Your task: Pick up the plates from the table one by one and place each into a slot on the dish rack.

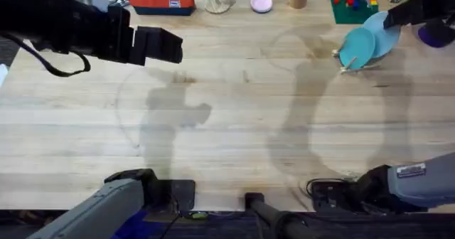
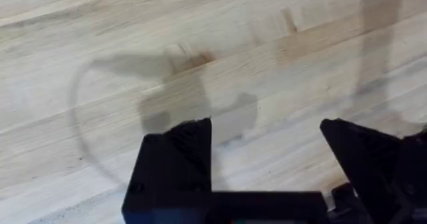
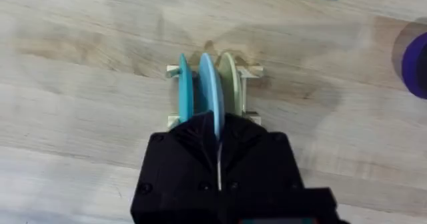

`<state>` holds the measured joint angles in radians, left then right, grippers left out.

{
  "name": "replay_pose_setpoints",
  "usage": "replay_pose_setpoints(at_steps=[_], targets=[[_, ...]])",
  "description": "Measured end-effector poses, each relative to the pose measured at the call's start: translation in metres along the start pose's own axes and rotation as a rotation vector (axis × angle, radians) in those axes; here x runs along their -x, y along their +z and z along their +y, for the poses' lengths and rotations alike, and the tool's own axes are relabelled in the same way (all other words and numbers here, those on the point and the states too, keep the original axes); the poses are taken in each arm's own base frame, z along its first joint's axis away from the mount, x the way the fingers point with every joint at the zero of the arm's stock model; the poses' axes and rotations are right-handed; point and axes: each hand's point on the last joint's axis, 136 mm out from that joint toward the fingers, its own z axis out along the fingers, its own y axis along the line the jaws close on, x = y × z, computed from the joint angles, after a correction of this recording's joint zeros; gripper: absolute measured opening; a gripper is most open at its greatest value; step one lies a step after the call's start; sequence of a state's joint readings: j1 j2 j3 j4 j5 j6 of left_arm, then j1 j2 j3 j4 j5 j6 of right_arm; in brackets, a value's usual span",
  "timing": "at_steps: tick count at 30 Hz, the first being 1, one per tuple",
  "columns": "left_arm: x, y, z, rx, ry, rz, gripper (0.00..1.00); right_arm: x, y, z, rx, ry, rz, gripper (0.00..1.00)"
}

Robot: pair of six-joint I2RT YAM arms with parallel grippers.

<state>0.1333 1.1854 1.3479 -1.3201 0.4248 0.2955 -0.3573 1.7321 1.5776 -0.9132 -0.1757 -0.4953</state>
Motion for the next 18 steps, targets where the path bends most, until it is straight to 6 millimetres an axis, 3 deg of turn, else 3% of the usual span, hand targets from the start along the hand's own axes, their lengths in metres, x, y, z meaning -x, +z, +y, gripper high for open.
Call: replay_pose_setpoints(at_steps=[10,18], targets=[[0.000,0.000,0.000,0.000,0.000,0.000,0.994,-0.007,0.017,0.000,0.022,0.010,0.041,0.028],[0.000,0.000,0.000,0.000,0.000,0.000,0.994,-0.006,0.017,0.000,0.023,0.009,0.041,0.029]])
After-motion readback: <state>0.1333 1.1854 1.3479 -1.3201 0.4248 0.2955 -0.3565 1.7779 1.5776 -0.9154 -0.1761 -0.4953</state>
